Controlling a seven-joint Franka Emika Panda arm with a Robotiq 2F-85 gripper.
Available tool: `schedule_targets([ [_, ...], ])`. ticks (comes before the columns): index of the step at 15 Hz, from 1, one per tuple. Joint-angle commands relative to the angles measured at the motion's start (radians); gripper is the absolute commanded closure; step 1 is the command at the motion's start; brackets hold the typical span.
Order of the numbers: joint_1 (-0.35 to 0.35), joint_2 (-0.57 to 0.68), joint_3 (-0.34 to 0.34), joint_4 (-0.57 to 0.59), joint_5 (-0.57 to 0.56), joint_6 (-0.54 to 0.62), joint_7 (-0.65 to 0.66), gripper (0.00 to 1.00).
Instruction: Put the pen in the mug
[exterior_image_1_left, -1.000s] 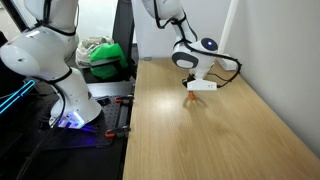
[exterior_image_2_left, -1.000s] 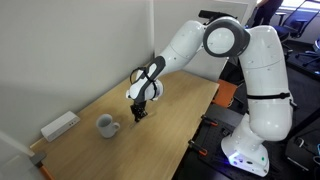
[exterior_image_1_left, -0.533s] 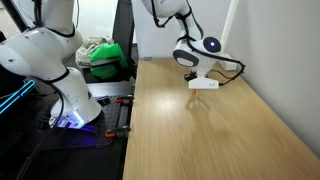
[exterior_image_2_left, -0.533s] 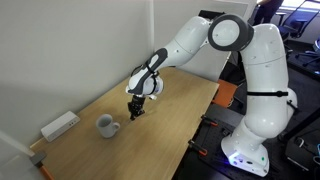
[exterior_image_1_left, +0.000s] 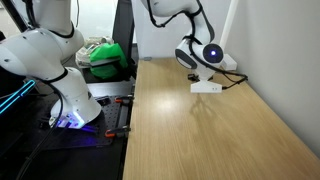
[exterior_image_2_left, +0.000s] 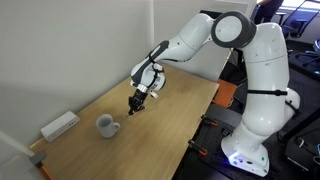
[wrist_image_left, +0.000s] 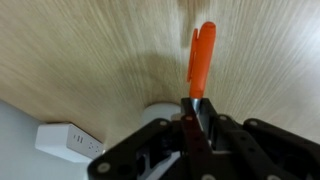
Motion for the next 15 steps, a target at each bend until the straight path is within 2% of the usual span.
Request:
schedule_targets([
  [1, 0.029, -0.039, -0.033, 0.006, 0.144, -0.061, -0.13, 0.97],
  [4, 0.065, -0.056, -0.081, 0.016, 0.273, -0.115, -0.235, 0.97],
  [9, 0.162, -0.094, -0.223, 0.022, 0.442, -0.257, -0.36, 0.97],
  [12, 0.223, -0.109, -0.307, 0.02, 0.485, -0.33, -0.389, 0.97],
  [15, 0.269, -0.117, -0.363, 0.022, 0.492, -0.387, -0.398, 0.97],
])
